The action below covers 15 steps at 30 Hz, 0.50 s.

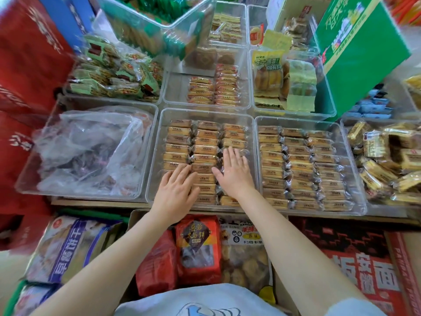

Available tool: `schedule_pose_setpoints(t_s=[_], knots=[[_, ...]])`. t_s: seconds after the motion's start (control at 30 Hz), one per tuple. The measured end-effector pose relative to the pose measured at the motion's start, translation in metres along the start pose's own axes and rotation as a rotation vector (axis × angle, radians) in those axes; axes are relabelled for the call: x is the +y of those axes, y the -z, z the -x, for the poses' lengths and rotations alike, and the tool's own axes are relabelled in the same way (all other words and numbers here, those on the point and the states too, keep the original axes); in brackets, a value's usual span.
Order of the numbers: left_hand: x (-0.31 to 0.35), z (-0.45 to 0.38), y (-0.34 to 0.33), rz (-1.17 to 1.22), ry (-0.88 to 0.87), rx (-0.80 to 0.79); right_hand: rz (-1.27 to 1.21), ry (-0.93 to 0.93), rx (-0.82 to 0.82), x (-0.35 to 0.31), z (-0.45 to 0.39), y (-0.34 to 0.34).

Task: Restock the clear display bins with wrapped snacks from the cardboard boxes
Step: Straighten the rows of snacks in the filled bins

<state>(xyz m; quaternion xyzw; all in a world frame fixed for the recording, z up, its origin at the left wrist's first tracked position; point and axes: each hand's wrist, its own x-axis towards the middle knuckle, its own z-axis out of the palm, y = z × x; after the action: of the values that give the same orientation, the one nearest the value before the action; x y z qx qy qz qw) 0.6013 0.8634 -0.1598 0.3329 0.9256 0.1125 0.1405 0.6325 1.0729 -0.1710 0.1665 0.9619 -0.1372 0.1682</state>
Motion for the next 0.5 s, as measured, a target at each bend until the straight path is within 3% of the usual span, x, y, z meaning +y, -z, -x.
schedule_pose_setpoints(t_s=[0.2, 0.37, 0.5], knots=[[-0.006, 0.005, 0.001, -0.017, 0.068, -0.082, 0.055, 0.031, -0.02, 0.003, 0.006, -0.006], [-0.006, 0.007, -0.004, -0.052, 0.062, -0.013, -0.034, -0.006, 0.174, -0.002, -0.01, 0.001], [-0.007, 0.007, -0.007, -0.057, 0.069, 0.018, 0.011, -0.076, 0.133, 0.003, -0.031, 0.001]])
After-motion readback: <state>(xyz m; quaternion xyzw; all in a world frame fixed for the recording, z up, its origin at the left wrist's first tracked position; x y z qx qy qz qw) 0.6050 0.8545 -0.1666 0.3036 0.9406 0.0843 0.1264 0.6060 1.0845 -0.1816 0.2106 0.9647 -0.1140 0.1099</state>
